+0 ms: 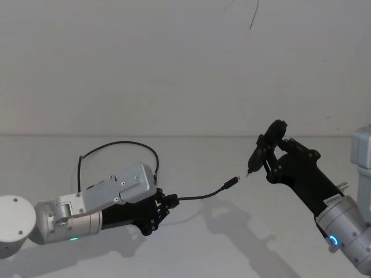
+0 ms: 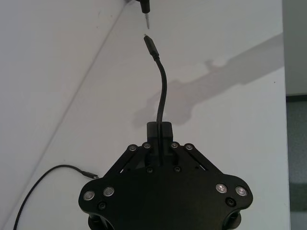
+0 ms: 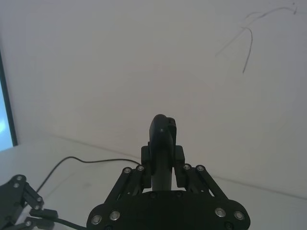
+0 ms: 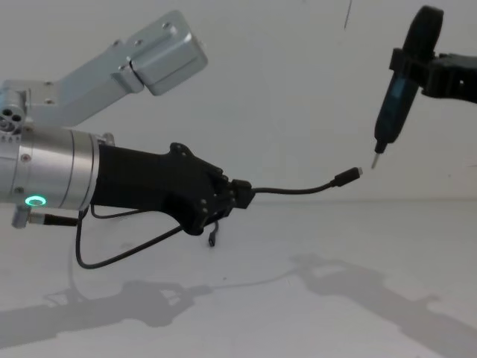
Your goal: Pick up the data cable with the one hand.
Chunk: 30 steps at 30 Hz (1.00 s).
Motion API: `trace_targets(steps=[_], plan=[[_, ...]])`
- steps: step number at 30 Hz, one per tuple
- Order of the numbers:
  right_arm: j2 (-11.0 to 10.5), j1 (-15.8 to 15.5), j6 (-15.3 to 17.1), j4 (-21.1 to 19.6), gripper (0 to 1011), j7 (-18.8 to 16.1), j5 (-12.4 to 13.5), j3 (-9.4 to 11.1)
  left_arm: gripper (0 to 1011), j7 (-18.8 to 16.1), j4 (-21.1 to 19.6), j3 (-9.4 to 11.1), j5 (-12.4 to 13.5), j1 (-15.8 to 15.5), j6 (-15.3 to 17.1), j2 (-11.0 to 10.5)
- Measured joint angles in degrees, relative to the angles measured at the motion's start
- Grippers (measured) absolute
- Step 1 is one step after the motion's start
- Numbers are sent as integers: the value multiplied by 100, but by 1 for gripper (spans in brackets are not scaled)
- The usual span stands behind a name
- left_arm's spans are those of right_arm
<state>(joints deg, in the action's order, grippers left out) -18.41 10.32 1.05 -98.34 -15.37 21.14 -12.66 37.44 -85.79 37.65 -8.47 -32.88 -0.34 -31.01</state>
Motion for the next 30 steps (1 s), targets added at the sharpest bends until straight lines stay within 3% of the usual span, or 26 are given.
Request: trace_targets(steps=[13, 30], plan=[[15, 28, 37, -86, 263, -103, 211, -31, 49, 5, -31, -24, -5, 9, -94, -15], [-21, -8, 46, -97, 263, -94, 301, -65, 49, 5, -44, -34, -5, 16, -134, -23]])
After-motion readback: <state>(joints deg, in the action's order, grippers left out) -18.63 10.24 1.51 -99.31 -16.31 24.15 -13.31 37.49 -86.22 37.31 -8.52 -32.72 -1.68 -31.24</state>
